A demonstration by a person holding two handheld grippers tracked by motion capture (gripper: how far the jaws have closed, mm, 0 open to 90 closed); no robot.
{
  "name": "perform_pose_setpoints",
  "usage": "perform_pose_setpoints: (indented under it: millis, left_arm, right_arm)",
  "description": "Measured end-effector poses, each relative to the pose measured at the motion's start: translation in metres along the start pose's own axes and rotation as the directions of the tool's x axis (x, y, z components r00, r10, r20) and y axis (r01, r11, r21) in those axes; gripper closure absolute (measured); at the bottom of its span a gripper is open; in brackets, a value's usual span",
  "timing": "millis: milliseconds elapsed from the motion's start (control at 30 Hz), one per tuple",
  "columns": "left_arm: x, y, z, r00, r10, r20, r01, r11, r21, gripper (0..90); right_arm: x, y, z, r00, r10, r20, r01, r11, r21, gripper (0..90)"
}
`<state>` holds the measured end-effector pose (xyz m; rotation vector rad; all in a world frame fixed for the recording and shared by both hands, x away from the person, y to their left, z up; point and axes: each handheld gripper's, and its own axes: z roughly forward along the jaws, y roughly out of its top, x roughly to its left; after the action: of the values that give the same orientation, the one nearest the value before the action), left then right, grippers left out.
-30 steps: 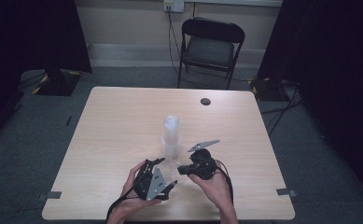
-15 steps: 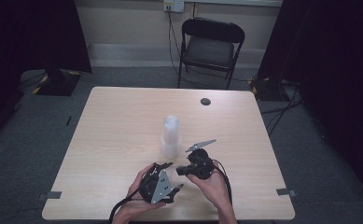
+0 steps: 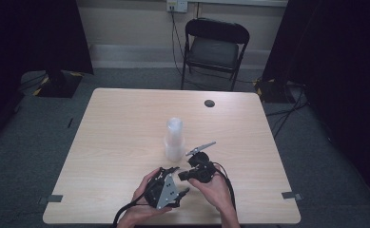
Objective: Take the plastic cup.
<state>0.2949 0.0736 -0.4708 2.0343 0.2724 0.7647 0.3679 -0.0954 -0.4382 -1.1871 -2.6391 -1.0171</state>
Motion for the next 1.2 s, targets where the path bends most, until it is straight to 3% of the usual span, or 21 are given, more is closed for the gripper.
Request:
perform_pose_setpoints:
  millis: [167,200,733,1000,1100,1200]
  left_arm:
    - [0.001,0.0,0.0,0.9999,-0.016,0.004,0.016,0.9998,-0.009,26.6]
    - [0.001,0.0,0.0,0.9994,-0.034,0.007,0.034,0.9994,-0.011,26.7]
    - [0.011,-0.001,-0.005,0.9946,-0.102,-0.018,0.102,0.9942,-0.036,28.6]
    - [0.016,-0.002,-0.006,0.9858,-0.168,-0.005,0.167,0.984,-0.062,28.6]
    - [0.018,-0.003,-0.006,0.9845,-0.175,-0.01,0.174,0.9829,-0.06,28.6]
    - [0.019,-0.004,-0.006,0.9783,-0.207,-0.006,0.206,0.9763,-0.066,28.6]
  right_arm:
    - [0.001,0.0,0.0,1.0,-0.003,0.005,0.003,1.0,0.004,87.4]
    - [0.001,0.0,0.0,0.9999,-0.004,0.009,0.004,1.0,0.003,87.1]
    - [0.002,-0.004,-0.007,0.9999,-0.014,-0.006,0.013,0.994,-0.11,78.1]
    - [0.001,-0.005,-0.014,0.9998,-0.017,-0.008,0.015,0.983,-0.183,75.4]
    - [0.001,-0.005,-0.015,0.9998,-0.02,-0.006,0.019,0.979,-0.204,73.7]
    - [0.002,-0.006,-0.017,0.9997,-0.023,-0.006,0.021,0.974,-0.224,71.5]
